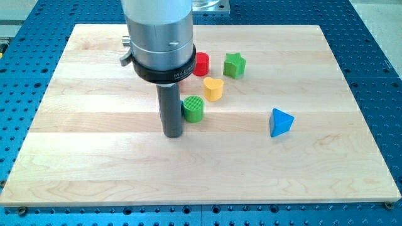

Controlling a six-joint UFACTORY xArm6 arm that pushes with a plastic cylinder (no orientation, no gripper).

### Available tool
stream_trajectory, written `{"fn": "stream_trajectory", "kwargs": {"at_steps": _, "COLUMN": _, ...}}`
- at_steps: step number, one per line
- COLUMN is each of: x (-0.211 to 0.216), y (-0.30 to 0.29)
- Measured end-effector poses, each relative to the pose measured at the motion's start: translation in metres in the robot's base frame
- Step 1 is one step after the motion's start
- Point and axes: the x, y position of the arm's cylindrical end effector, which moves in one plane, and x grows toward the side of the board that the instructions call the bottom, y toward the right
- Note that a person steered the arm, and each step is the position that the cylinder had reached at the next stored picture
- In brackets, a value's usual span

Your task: Push the cube below to the red star

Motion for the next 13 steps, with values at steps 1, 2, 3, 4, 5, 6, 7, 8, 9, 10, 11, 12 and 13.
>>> {"fn": "stream_trajectory", "kwargs": {"at_steps": 1, "x": -0.024, "y": 0.000}}
{"fn": "stream_trajectory", "kwargs": {"at_steps": 2, "x": -0.025, "y": 0.000}}
{"fn": "stream_trajectory", "kwargs": {"at_steps": 3, "x": -0.025, "y": -0.013}}
{"fn": "stream_trajectory", "kwargs": {"at_steps": 4, "x": -0.010, "y": -0.053}}
{"fn": "stream_trajectory", "kwargs": {"at_steps": 5, "x": -0.011, "y": -0.056}}
{"fn": "stream_trajectory", "kwargs": {"at_steps": 6, "x": -0.028, "y": -0.049}}
{"fn": "stream_trajectory", "kwargs": {"at_steps": 7, "x": -0.034, "y": -0.049}}
{"fn": "stream_trajectory", "kwargs": {"at_steps": 8, "x": -0.048, "y": -0.049}}
{"fn": "stream_trajectory", "kwargs": {"at_steps": 9, "x": -0.054, "y": -0.052}}
{"fn": "stream_trajectory", "kwargs": {"at_steps": 10, "x": -0.054, "y": -0.032}}
{"fn": "stream_trajectory", "kwargs": {"at_steps": 11, "x": -0.054, "y": -0.030}}
{"fn": "stream_trajectory", "kwargs": {"at_steps": 12, "x": -0.054, "y": -0.032}}
{"fn": "stream_trajectory", "kwargs": {"at_steps": 13, "x": -0.054, "y": -0.069}}
